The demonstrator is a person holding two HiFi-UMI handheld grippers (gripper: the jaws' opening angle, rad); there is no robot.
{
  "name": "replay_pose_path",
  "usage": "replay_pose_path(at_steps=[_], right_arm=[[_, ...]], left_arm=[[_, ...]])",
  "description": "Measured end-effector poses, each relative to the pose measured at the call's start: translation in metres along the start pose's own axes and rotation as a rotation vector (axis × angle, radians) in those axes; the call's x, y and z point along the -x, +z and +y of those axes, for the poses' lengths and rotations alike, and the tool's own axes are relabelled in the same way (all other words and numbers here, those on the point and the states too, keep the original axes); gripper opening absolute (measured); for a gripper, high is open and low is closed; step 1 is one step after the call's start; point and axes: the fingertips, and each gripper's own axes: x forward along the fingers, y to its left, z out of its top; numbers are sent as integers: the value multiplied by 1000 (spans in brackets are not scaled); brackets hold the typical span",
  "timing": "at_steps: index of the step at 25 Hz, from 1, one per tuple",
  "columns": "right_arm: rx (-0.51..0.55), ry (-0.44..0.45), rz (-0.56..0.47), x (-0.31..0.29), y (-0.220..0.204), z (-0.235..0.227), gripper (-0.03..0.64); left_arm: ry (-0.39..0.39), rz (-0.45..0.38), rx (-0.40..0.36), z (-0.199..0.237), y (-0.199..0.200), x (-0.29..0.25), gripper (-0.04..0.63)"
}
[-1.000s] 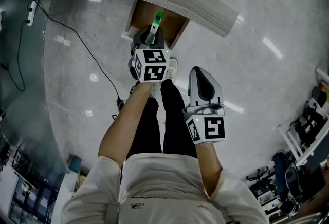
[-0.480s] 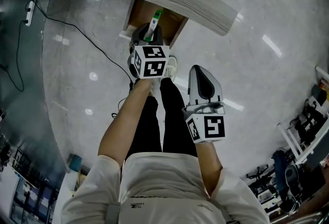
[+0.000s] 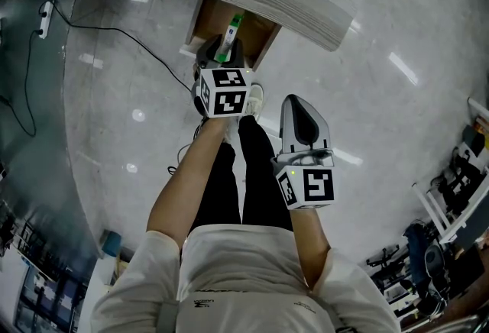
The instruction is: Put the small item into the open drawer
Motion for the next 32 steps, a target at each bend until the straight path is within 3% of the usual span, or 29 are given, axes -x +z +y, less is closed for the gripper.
replay_pose_path(at_steps=[14, 32], right_arm=[[-6, -58, -53, 36, 25, 6, 26], [23, -77, -150, 123, 105, 54, 26]], left_arm=[[-12, -57, -40, -14, 34, 55, 131], [-33, -211, -20, -26, 86, 226, 61]])
